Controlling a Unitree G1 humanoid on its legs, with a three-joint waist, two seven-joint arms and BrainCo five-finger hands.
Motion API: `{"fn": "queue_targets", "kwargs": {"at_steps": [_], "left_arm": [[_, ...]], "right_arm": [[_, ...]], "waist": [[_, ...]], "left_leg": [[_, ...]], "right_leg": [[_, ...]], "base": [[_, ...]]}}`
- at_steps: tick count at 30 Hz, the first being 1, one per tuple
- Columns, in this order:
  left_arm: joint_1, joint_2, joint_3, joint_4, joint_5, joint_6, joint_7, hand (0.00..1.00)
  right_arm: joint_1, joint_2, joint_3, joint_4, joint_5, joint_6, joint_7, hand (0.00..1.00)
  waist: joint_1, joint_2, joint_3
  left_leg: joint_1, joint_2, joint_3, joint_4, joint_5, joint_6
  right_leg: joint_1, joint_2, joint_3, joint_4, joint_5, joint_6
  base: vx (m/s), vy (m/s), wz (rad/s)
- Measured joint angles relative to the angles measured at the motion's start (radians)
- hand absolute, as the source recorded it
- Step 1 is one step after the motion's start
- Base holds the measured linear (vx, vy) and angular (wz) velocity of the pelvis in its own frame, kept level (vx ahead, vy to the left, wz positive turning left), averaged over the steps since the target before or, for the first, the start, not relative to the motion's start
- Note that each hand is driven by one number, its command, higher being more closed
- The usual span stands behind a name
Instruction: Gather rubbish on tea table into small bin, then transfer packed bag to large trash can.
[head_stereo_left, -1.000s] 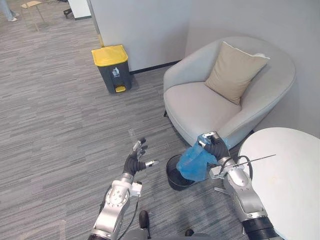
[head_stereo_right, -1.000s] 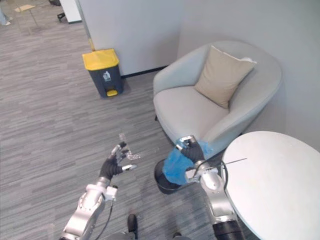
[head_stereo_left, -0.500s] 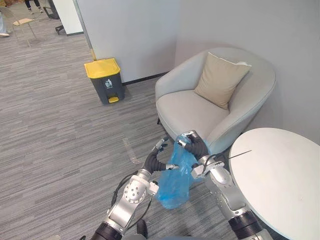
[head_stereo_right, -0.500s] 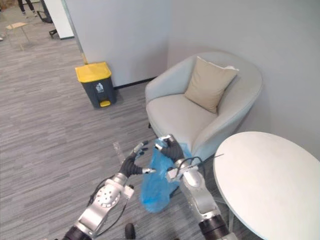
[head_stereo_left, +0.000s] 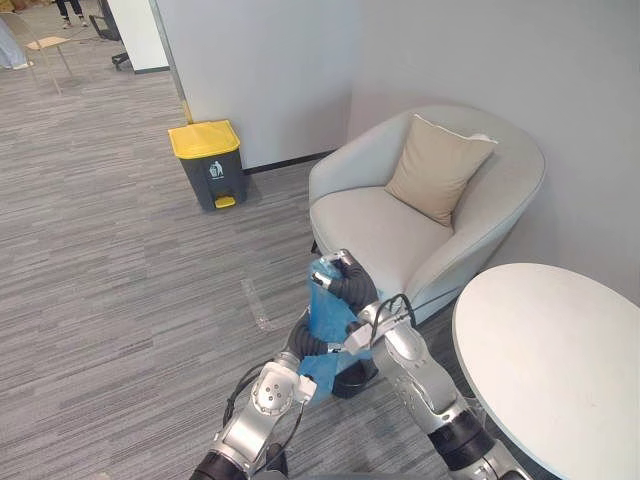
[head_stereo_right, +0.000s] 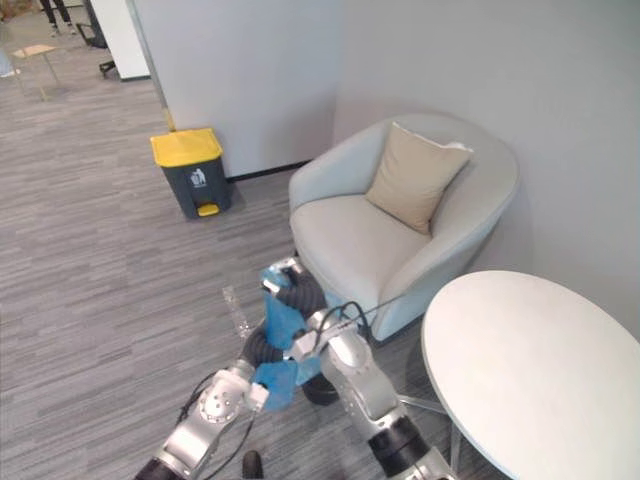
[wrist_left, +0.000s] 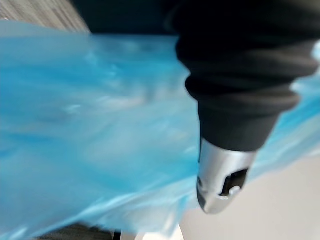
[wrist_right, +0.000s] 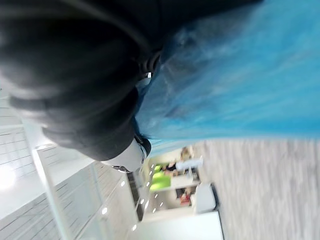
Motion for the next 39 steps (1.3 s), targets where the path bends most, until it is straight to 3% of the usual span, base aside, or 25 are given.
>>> {"fn": "queue_targets", "kwargs": {"at_steps": [5,11,12,18,30,31,37,39], "left_arm": [[-0.019,-0.014,-0.014,0.055,0.114,0.033,0.074,0.0],[-0.061,-0.022,-0.015,0.072,0.144,0.037,0.145,0.0],[-0.07,-0.024,-0.015,0.084,0.144,0.037,0.159,1.0],[-0.122,-0.038,-0.014,0.124,0.154,0.064,0.227,1.0],[-0.13,-0.063,0.054,0.124,0.093,0.074,0.236,1.0],[-0.13,-0.067,0.066,0.122,0.091,0.074,0.236,1.0],[-0.079,-0.073,0.11,0.058,0.047,0.073,0.231,1.0],[-0.06,-0.076,0.133,0.034,0.018,0.072,0.229,1.0]], "right_arm": [[-0.028,0.001,0.087,-0.031,0.089,0.004,-0.004,1.0],[-0.059,-0.001,0.106,-0.098,0.198,0.003,-0.022,1.0],[-0.072,-0.001,0.115,-0.098,0.211,0.003,-0.029,1.0],[-0.072,-0.002,0.135,-0.106,0.257,0.002,-0.043,1.0],[0.016,-0.001,0.145,-0.137,0.273,-0.023,-0.01,1.0],[0.049,0.0,0.13,-0.146,0.266,-0.025,0.001,0.0],[0.192,-0.012,0.01,-0.141,0.215,-0.027,0.013,0.0],[0.225,-0.044,-0.037,-0.135,0.144,-0.027,0.022,0.0]], "waist": [[0.006,-0.015,-0.003],[0.004,-0.021,-0.005],[0.004,-0.024,-0.004],[-0.001,-0.037,-0.005],[-0.01,-0.04,-0.004],[-0.01,-0.04,-0.004],[-0.016,-0.033,0.002],[-0.016,-0.03,0.005]], "left_leg": [[-0.001,0.007,0.0,0.0,-0.003,-0.008],[0.005,0.015,0.012,0.0,-0.004,-0.014],[0.011,0.019,0.022,0.0,-0.005,-0.016],[0.011,0.026,0.042,0.0,-0.009,-0.021],[0.011,0.018,0.047,0.0,-0.008,-0.019],[0.011,0.015,0.044,-0.001,-0.008,-0.019],[0.011,0.005,0.031,-0.001,-0.009,-0.015],[0.008,0.003,0.028,-0.001,-0.01,-0.014]], "right_leg": [[0.0,0.004,0.001,0.0,-0.001,-0.005],[-0.002,0.013,0.014,0.0,0.001,-0.011],[-0.002,0.015,0.024,0.0,0.002,-0.013],[-0.012,0.024,0.045,0.0,0.003,-0.018],[-0.015,0.022,0.048,0.003,0.003,-0.016],[-0.014,0.02,0.045,0.004,0.002,-0.014],[-0.016,0.01,0.031,0.018,-0.016,-0.004],[-0.017,0.007,0.026,0.018,-0.022,0.003]], "base": [[0.0,0.0,0.0],[0.01,-0.011,-0.07],[0.02,-0.011,-0.19],[0.03,-0.014,-0.12],[0.04,-0.004,-0.02],[0.02,0.013,0.06],[0.0,0.019,0.08],[0.0,0.018,0.06]]}}
